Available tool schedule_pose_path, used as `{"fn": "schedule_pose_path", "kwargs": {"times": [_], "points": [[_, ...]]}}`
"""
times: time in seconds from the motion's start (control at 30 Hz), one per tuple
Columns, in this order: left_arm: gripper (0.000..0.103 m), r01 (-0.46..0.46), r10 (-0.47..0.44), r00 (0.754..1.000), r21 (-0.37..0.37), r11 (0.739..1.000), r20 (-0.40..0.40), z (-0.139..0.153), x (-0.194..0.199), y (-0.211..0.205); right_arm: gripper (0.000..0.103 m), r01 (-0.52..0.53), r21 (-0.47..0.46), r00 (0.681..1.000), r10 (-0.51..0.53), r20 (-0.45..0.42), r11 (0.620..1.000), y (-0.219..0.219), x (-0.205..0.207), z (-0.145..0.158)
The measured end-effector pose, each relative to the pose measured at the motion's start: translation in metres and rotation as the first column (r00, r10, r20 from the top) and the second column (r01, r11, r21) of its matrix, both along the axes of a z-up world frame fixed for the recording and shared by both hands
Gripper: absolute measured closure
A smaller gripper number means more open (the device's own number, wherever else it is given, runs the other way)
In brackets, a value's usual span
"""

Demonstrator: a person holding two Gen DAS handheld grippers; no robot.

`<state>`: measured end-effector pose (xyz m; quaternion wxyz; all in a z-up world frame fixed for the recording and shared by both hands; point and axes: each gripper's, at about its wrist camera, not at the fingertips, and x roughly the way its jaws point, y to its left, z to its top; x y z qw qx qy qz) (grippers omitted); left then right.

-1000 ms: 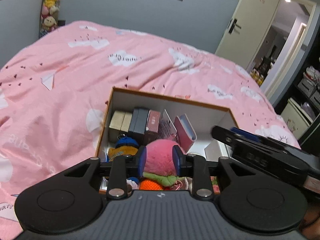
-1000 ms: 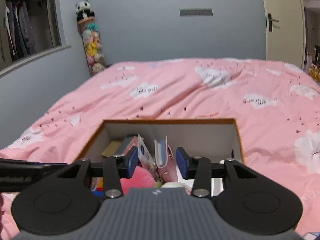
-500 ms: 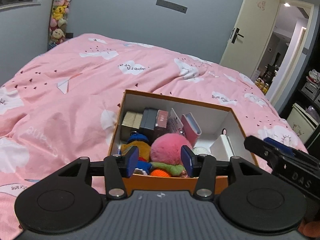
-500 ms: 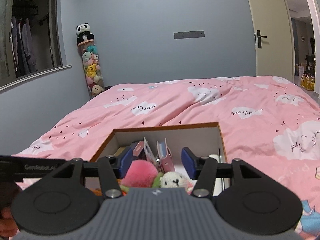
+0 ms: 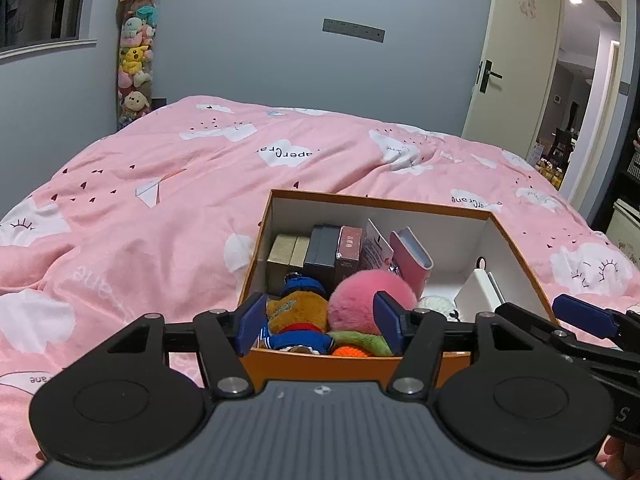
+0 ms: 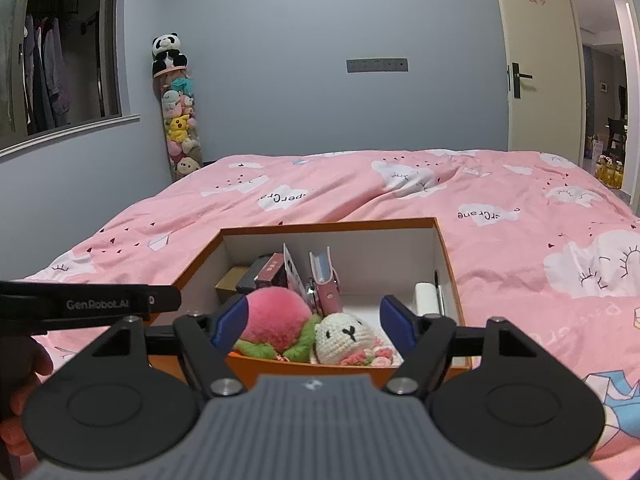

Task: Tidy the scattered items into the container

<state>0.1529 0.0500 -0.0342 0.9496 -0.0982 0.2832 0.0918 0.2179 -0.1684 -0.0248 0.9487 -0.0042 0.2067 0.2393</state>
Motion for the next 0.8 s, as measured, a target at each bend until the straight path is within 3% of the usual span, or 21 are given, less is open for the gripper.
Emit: {"fn": "schedule_pose_path", "kwargs": {"times": [0.8], "points": [[0.03, 0.006, -0.004, 0.998, 0.031, 0.999, -0.064, -0.028, 0.014, -0.004, 0.025, -0.018, -0.015, 1.0, 0.018, -0.008, 1.0, 0.005, 0.008, -0.024]]}}
